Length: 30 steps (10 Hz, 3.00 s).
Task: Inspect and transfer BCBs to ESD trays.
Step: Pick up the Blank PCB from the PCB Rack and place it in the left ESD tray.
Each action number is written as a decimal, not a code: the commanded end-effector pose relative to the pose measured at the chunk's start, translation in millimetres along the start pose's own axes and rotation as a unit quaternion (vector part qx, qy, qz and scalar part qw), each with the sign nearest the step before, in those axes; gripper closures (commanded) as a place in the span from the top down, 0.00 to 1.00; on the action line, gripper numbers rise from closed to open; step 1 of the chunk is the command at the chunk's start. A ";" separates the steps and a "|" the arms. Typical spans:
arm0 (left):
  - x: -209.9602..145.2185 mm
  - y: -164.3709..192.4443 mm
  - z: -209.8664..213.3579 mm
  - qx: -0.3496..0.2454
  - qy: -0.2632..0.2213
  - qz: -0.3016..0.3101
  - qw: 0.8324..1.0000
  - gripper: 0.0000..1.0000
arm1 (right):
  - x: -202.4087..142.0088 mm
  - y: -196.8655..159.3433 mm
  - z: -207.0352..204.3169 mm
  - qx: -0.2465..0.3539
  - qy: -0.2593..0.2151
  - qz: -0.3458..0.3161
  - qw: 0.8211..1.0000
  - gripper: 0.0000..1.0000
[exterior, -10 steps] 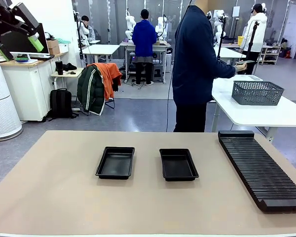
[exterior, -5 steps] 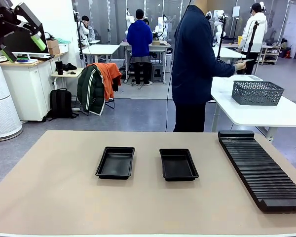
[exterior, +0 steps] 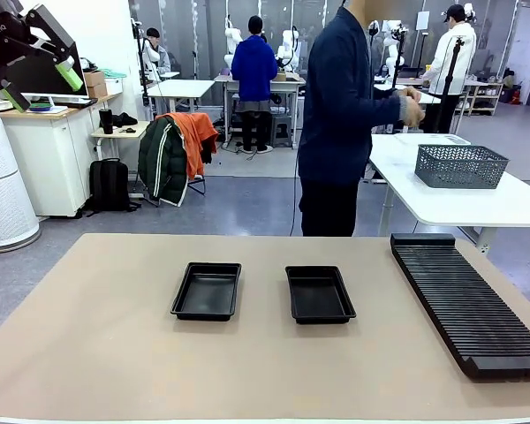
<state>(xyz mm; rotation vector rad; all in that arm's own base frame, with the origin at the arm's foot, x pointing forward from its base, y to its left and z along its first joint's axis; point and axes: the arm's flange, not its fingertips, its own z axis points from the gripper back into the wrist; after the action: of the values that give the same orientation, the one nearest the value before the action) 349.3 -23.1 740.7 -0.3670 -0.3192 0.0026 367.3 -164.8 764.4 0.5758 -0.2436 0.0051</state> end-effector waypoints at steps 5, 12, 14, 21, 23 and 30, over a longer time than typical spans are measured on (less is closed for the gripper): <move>-1.0 1.0 1.2 0.007 -0.001 -0.001 1.000 1.00 | -2.7 1.6 -0.3 0.001 0.000 0.001 1.000 1.00; -1.0 1.0 1.2 0.007 -0.001 -0.001 1.000 1.00 | -2.7 1.6 -0.3 0.001 0.000 0.001 1.000 1.00; -1.0 1.0 1.2 0.007 -0.001 -0.001 1.000 1.00 | -2.7 1.6 -0.3 0.001 0.000 0.001 1.000 1.00; -1.0 1.0 1.2 0.007 -0.001 -0.001 1.000 1.00 | -2.7 1.6 -0.3 0.001 0.000 0.001 1.000 1.00; -1.0 1.0 1.2 0.007 -0.001 -0.001 1.000 1.00 | -2.7 1.6 -0.3 0.001 0.000 0.001 1.000 1.00; -1.0 1.0 1.2 0.007 -0.001 -0.001 1.000 1.00 | -2.7 1.6 -0.3 0.001 0.000 0.001 1.000 1.00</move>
<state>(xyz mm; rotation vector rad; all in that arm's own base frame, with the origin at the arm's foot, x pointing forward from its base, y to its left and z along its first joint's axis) 349.3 -23.1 740.7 -0.3669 -0.3192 0.0026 367.3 -164.8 764.4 0.5758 -0.2436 0.0051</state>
